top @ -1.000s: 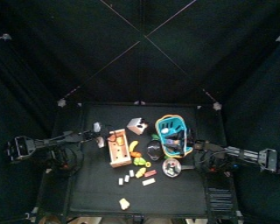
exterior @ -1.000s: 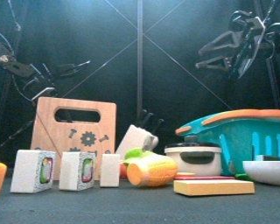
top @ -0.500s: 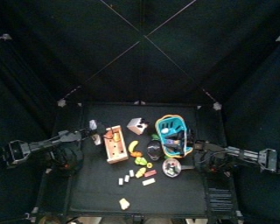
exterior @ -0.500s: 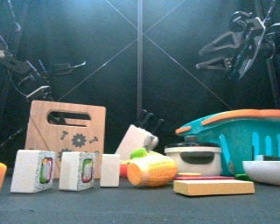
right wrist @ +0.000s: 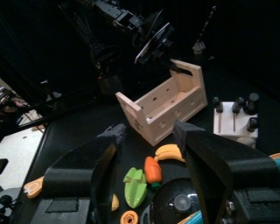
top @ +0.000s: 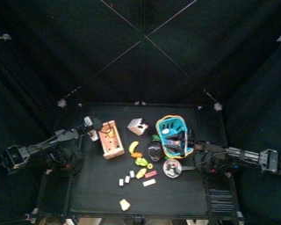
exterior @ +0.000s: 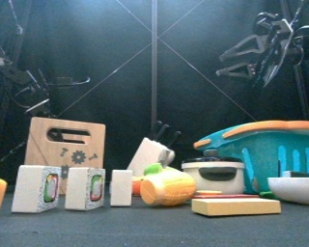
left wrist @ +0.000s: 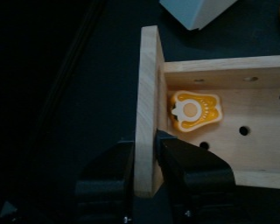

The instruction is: Move toolbox to left and up

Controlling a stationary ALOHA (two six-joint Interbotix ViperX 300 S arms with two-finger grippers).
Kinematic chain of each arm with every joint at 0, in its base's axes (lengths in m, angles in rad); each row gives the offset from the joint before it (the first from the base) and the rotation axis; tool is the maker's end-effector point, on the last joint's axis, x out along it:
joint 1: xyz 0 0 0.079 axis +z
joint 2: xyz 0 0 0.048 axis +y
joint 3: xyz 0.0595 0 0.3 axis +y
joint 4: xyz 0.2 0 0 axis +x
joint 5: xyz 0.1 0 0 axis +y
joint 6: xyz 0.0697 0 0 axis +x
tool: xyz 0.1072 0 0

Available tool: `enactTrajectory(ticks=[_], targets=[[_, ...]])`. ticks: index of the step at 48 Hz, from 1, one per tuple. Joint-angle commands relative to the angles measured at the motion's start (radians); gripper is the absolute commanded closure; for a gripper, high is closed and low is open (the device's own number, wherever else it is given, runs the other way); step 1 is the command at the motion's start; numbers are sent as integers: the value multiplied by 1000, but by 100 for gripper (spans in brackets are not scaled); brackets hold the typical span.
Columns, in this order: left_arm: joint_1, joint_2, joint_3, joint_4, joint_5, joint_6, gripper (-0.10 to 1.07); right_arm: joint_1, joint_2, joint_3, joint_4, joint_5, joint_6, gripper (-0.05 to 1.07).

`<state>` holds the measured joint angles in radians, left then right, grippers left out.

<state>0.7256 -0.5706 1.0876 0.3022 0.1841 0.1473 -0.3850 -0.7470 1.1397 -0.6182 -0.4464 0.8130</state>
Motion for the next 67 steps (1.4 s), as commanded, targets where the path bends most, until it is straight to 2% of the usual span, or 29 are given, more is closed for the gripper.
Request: enactTrajectory(ticks=[1, 12, 24, 29, 44, 67], targets=[[25, 0, -14, 3, -25, -3, 37, -3, 2, -8, 3, -6, -2, 18], [23, 0, -2, -2, -28, -5, 30, 2, 3, -6, 6, -6, -2, 18], [21, -14, -3, -12, -31, -8, 1, 3, 5, -6, 8, -6, 2, 18], [21, -40, -5, -15, -46, -14, -5, 3, 5, -3, 8, -6, 2, 18], [21, -192, 21, -63, -120, -5, -5, 3, 5, -6, 8, -6, 2, 18], [3, -201, 41, -101, -127, -6, -5, 5, 8, 20, 11, -6, 0, 18]])
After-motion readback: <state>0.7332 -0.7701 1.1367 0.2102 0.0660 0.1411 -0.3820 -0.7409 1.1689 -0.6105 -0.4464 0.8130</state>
